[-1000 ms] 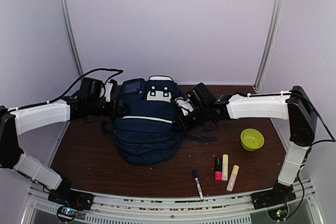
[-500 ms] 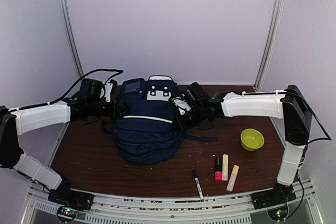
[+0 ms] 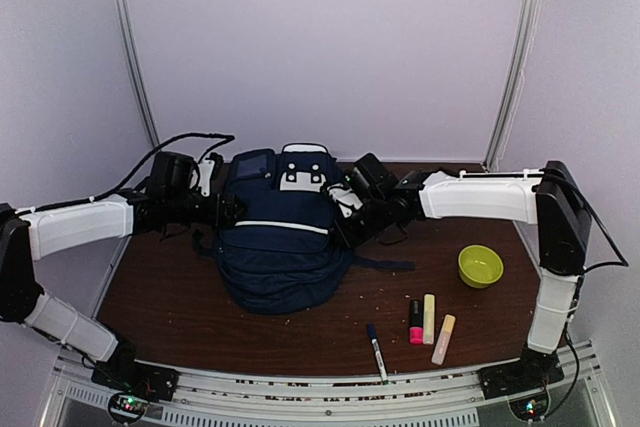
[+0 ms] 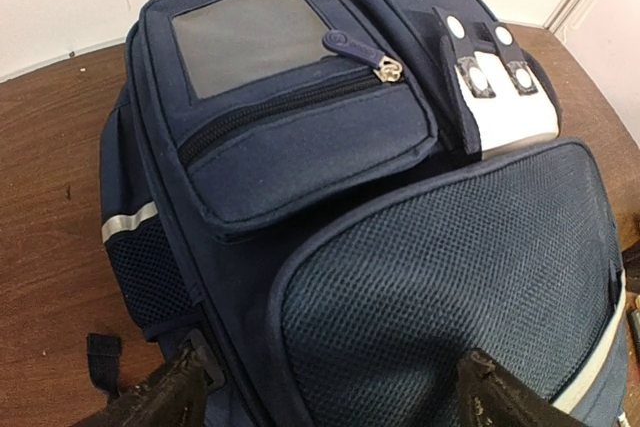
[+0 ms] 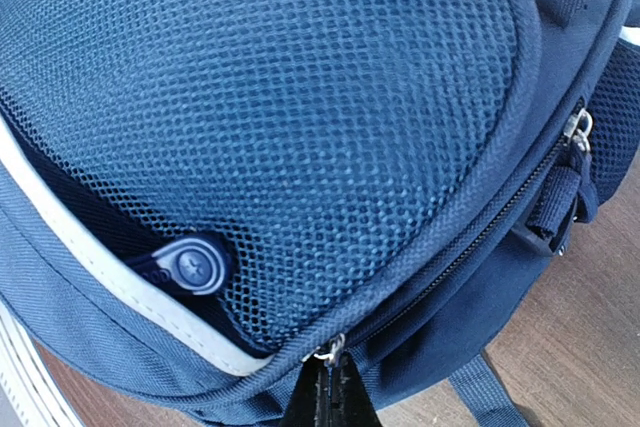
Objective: Pack the student bag
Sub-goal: Grab the upper front pocket of the student bag, then hold the upper front pocket of the student bag.
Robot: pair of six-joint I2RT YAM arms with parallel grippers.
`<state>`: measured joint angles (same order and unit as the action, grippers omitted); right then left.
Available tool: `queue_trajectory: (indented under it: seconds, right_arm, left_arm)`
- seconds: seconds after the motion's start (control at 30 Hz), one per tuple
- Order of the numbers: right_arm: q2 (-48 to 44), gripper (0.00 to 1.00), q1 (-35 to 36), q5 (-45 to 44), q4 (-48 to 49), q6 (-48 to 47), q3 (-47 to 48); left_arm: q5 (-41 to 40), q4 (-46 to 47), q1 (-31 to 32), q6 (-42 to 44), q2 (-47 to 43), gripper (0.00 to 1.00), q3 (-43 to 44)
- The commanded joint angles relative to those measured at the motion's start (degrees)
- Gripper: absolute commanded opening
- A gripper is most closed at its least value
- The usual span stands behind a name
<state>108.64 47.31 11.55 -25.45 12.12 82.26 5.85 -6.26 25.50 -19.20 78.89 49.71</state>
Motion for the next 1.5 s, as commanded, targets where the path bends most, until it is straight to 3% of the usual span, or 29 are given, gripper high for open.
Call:
queue_trajectory:
  seconds: [0.0,0.17,0.3,0.47,0.6,0.77,0.93,1.03,1.13,1.23,1.37,1.47]
  right_arm:
    - [-0.66,0.0,-2.95,-4.5,2.07,-0.5,0.55]
    - [-1.51,0.0,-3.69,4.04,0.84,-6.64,-0.46]
    - [0.74,0.0,-3.71,5.64,-1.86,-9.01,1.21]
    - [2.56,0.15,-3.69,6.42,2.48,-5.82,1.8]
    - [3.01,0.17,-3.71,6.91,7.28,-3.32,1.19]
    - [1.85,0.0,-3.78,4.61,8.19,-2.69,-0.13]
    - [-1.85,0.0,-4.61,-3.84,6.53,-3.46,-2.32]
    - [-2.54,0.0,-5.54,-7.32,4.63,-4.85,-0.71]
    - [-2.32,0.0,-6.29,-8.28,3.33,-5.87,2.36]
    - [-1.9,0.0,-6.48,-10.31,1.96,-6.82,5.88]
    - [-1.75,0.0,-6.87,-13.23,0.27,-9.53,11.73]
    - [-1.78,0.0,-6.88,-13.87,-0.44,-12.19,16.22]
  left_arm:
    - [0.13,0.98,0.09,1.85,-2.96,0.89,-1.93]
    - [-1.23,-0.06,0.13,2.58,-3.75,0.89,-2.07]
    - [-1.01,0.23,0.11,2.21,-3.05,0.89,-2.4]
    - [-0.13,0.55,0.11,1.3,-1.49,0.88,-2.49]
    - [0.15,1.35,0.15,1.09,-1.67,0.88,-3.01]
    - [0.23,1.19,0.1,2.2,-3.07,0.86,-3.13]
    - [5.93,4.07,0.11,9.19,-6.19,0.81,-1.7]
    - [6.66,6.6,-0.3,9.48,-4.68,0.84,0.48]
    - [6.4,7.68,-2.63,6.36,0.93,0.87,4.03]
    - [7.36,3.14,-4.7,5.17,9.53,0.82,10.3]
    - [16.25,14.36,-4.57,2.14,13.98,0.7,5.46]
    - [19.11,25.45,-2.06,0.82,13.91,0.67,-1.12]
